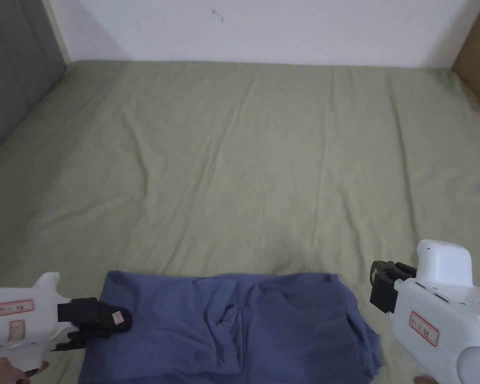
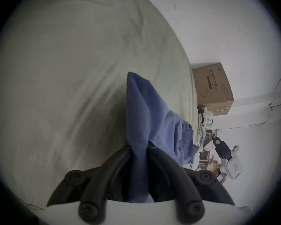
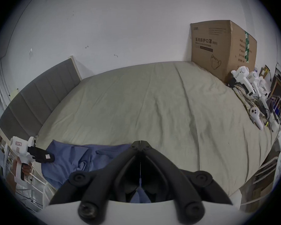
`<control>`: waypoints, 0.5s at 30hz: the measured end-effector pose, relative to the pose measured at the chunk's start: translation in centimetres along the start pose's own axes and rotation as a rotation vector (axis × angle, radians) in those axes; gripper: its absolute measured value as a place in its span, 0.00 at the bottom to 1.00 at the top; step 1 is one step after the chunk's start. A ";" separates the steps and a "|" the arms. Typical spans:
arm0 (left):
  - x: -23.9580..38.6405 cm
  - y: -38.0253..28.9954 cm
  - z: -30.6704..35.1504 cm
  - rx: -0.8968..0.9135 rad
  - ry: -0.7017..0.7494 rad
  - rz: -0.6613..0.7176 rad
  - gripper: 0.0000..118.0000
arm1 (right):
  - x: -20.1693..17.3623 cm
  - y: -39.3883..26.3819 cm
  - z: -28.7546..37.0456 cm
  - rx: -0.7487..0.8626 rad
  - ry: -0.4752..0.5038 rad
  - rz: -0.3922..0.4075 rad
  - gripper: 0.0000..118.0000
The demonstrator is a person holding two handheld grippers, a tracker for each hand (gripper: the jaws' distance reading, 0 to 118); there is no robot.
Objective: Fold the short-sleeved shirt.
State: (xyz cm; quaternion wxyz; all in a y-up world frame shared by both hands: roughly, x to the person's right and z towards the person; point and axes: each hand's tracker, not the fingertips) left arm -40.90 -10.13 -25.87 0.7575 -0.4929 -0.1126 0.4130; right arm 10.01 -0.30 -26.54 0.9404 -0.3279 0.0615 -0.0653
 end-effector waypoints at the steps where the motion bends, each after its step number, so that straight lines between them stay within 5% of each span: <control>1: 0.5 -0.3 0.2 0.013 -0.010 0.005 0.08 | 0.2 -0.1 -0.1 -0.004 -0.001 -0.004 0.01; 8: 8.4 -0.3 0.7 0.034 0.042 -0.043 0.08 | 1.6 -0.2 0.7 0.007 -0.011 -0.023 0.01; 15: 21.4 -2.8 -2.6 -0.012 0.021 -0.256 0.08 | 3.8 0.1 1.7 0.051 -0.028 -0.056 0.01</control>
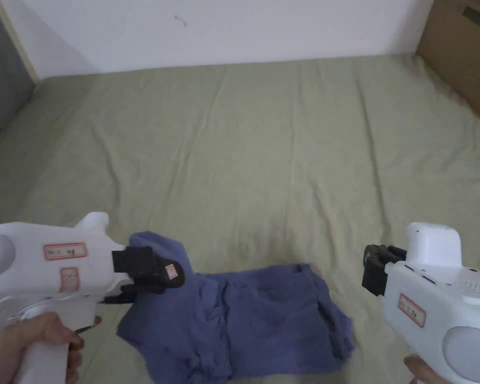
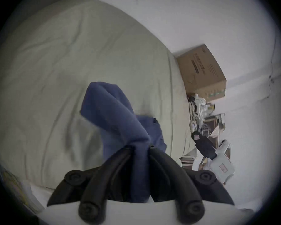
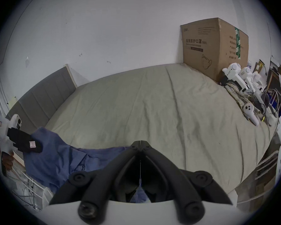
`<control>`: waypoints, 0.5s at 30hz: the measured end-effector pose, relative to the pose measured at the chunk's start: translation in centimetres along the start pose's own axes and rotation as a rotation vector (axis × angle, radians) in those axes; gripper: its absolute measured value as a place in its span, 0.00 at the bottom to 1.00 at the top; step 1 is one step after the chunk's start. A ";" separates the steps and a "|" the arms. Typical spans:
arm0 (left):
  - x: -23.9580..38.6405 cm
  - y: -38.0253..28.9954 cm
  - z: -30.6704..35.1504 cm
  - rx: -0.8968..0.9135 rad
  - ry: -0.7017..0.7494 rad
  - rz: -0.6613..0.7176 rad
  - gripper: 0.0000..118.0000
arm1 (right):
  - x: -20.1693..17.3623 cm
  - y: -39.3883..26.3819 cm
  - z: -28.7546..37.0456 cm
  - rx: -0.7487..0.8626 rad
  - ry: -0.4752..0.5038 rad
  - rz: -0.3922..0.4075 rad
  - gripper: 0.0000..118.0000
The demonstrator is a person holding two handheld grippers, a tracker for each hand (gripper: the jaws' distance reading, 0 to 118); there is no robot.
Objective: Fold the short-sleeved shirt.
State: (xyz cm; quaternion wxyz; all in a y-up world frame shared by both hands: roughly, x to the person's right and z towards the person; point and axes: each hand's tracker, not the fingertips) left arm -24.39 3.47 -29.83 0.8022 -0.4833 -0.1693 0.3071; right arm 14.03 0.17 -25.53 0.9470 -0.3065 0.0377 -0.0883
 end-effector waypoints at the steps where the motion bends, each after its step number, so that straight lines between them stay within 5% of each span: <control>1: 1.5 0.0 -1.2 -0.014 0.003 -0.054 0.08 | 0.4 0.0 0.1 0.004 -0.003 -0.009 0.01; 8: 8.7 -2.1 -11.5 -0.166 -0.093 -0.188 0.10 | 4.2 -0.7 1.0 0.008 -0.040 -0.091 0.01; 10: 9.3 -2.9 -14.2 -0.231 -0.132 -0.139 0.27 | 5.3 -1.0 1.1 -0.002 -0.068 -0.124 0.01; 11: 9.5 -3.3 -15.3 -0.251 -0.153 -0.098 0.46 | 5.9 -1.1 1.1 -0.004 -0.070 -0.138 0.01; 12: 9.4 -3.5 -16.5 -0.282 -0.210 -0.097 0.81 | 6.4 -1.2 1.2 -0.007 -0.074 -0.151 0.01; 13: 9.6 -4.1 -17.4 -0.304 -0.209 -0.104 1.00 | 6.8 -1.3 1.3 -0.008 -0.083 -0.160 0.01; 15: 9.5 -4.0 -16.9 -0.255 -0.120 -0.143 0.93 | 7.3 -1.5 1.4 -0.010 -0.090 -0.164 0.01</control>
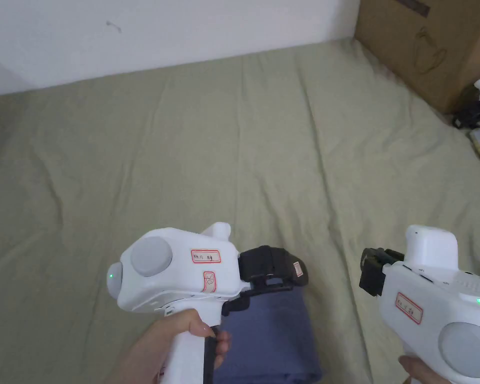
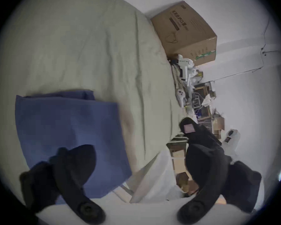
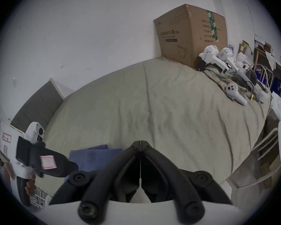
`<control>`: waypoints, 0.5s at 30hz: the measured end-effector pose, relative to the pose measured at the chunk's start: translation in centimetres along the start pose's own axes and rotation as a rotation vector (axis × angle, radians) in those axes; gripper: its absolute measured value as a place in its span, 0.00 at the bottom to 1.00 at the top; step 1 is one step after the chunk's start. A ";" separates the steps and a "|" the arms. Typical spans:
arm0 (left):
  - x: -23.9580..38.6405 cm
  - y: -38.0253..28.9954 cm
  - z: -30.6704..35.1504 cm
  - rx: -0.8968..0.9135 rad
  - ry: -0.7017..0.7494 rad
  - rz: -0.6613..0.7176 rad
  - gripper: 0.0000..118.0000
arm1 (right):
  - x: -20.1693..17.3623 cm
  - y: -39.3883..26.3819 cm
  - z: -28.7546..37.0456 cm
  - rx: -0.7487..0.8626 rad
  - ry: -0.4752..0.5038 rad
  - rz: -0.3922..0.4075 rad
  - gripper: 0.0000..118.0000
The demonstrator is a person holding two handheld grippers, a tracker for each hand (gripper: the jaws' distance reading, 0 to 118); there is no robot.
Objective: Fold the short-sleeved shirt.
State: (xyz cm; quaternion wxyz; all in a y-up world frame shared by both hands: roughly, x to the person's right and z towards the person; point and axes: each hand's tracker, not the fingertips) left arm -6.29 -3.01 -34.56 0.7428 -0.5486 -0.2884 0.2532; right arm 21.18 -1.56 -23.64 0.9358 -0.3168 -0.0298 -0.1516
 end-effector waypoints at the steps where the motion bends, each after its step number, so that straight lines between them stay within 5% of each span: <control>1: -0.3 0.0 0.3 0.004 0.019 -0.022 0.92 | 0.2 0.0 0.1 0.002 -0.007 0.000 0.01; 4: -1.7 -0.5 2.2 0.033 0.053 -0.016 0.80 | 0.3 -0.1 0.0 -0.001 -0.009 0.005 0.01; 5: -2.5 -0.7 3.0 0.055 0.056 0.003 0.65 | 0.3 -0.2 -0.1 -0.002 -0.009 0.005 0.01; 7: -4.4 -1.4 4.0 0.064 0.098 0.039 0.12 | 0.1 -0.3 -0.4 -0.007 -0.005 0.002 0.01; 11: -7.2 -2.9 3.5 0.040 0.256 0.067 0.06 | -0.5 -0.7 -0.7 -0.021 0.015 0.009 0.01; 15: -7.3 -3.8 1.6 0.011 0.087 0.115 0.05 | -0.9 -1.0 -0.8 -0.031 0.022 0.026 0.01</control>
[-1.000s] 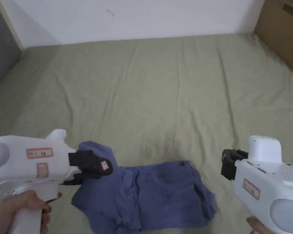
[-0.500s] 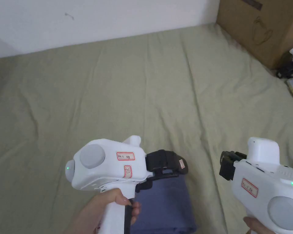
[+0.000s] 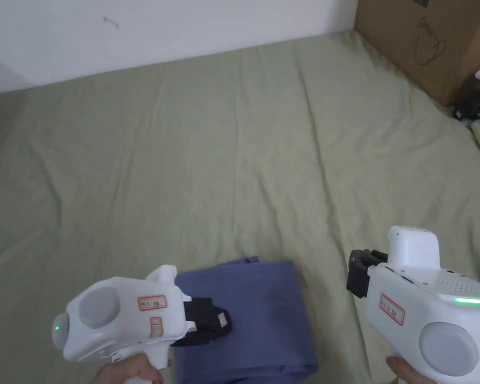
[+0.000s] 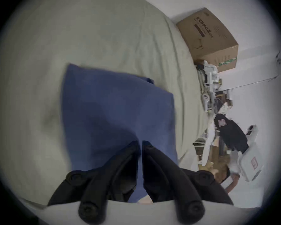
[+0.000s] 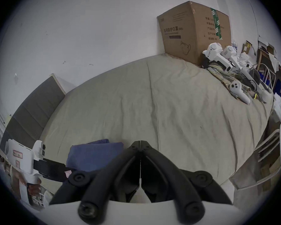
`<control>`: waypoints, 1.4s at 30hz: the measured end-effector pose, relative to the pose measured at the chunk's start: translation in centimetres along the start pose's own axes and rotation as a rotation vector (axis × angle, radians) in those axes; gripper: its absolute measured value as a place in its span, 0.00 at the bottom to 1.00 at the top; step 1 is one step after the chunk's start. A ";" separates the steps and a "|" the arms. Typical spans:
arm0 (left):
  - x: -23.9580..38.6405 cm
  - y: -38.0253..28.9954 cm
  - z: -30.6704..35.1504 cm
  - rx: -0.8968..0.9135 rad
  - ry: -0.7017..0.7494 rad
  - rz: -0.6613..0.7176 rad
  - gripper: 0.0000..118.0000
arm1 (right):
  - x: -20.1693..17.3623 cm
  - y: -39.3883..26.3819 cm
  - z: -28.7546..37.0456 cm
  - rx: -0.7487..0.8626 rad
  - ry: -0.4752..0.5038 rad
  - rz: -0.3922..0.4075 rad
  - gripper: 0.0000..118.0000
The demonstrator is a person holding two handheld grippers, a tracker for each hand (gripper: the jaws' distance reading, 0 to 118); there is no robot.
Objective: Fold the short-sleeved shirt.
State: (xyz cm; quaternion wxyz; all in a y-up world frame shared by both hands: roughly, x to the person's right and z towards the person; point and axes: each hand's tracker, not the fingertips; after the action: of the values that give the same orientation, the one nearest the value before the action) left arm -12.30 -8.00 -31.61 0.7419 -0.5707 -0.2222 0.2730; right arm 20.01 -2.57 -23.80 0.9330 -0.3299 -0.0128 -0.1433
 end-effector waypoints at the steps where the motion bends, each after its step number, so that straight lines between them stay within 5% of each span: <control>1: 0.6 0.0 -0.6 -0.007 -0.006 0.007 0.05 | 0.0 0.0 0.0 -0.002 -0.001 0.003 0.01; 6: 5.0 -0.4 -4.8 -0.078 -0.008 -0.130 0.05 | 0.3 0.1 0.6 0.001 -0.008 0.003 0.01; 12: 6.6 -2.2 -9.3 -0.195 -0.097 -0.103 0.05 | 1.2 0.6 1.4 0.011 -0.031 -0.007 0.01; 18: 5.0 -2.3 -1.7 -0.030 -0.151 -0.156 0.05 | 0.1 1.9 2.0 -0.004 0.000 0.065 0.01; 21: 2.5 -2.1 4.2 0.079 -0.131 -0.157 0.05 | -2.5 3.1 2.0 -0.059 0.034 0.162 0.01; 26: -3.6 -3.8 9.9 0.172 -0.108 -0.109 0.05 | -8.8 3.8 -0.2 -0.255 0.176 0.309 0.01; 30: -8.0 -6.4 11.5 0.219 -0.116 0.026 0.05 | -11.9 1.6 -5.8 -0.454 0.321 0.300 0.01; 31: -8.6 -7.1 11.6 0.218 -0.116 0.051 0.05 | -12.3 0.7 -7.7 -0.521 0.324 0.299 0.01; 34: -10.1 -9.2 12.3 0.216 -0.106 0.059 0.05 | -12.7 -2.1 -11.0 -0.637 0.123 0.332 0.01; 38: -11.5 -10.2 12.0 0.211 -0.124 0.107 0.06 | -12.7 -2.5 -10.6 -0.599 0.181 0.328 0.01; 40: -11.9 -9.7 11.1 0.170 -0.191 0.156 0.14 | -12.4 -2.1 -10.5 -0.600 0.186 0.323 0.01; 42: -11.8 -8.9 10.1 0.168 -0.252 0.186 0.58 | -12.1 -2.2 -10.6 -0.603 0.190 0.292 0.01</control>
State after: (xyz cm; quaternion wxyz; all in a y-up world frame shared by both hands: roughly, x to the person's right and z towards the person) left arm -26.36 -10.24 -20.63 0.7248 -0.4860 -0.2358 0.4276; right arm 7.07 -7.60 -32.20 0.8012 -0.5743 0.1643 -0.0355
